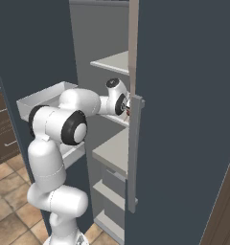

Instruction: Store the hot dog in the freezer for long-term storage. Close the freezer door after placing the cooked food.

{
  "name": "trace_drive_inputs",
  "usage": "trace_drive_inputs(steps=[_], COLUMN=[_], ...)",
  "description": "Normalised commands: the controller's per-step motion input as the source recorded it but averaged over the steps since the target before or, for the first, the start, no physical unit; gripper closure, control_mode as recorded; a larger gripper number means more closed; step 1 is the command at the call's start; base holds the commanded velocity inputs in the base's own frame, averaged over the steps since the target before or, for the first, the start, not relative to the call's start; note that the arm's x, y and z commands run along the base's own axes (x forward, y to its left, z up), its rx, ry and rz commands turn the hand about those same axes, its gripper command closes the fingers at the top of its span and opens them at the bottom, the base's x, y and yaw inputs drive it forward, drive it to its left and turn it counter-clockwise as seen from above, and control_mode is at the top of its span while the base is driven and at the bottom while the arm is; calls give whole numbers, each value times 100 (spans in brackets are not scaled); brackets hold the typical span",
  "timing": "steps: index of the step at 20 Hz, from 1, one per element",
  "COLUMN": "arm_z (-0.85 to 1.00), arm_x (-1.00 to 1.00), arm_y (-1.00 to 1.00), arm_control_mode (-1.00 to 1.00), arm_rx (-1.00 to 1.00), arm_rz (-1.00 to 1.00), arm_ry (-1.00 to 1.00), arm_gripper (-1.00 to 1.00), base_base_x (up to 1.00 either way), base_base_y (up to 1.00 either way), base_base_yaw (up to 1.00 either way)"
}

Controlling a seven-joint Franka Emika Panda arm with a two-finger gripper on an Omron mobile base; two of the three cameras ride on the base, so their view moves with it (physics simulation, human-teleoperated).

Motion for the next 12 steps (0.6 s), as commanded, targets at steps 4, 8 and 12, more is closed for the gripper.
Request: trace_drive_inputs(steps=[4, 8, 12], arm_z=[0, 0, 0], arm_x=[15, 4, 3], arm_y=[0, 0, 0], arm_control_mode=[-100, -100, -100], arm_rx=[0, 0, 0], arm_rz=[0, 0, 0], arm_ry=[0, 0, 0], arm_gripper=[100, 100, -100], base_base_x=[0, 0, 0], base_base_y=[0, 0, 0], base_base_yaw=[0, 0, 0])
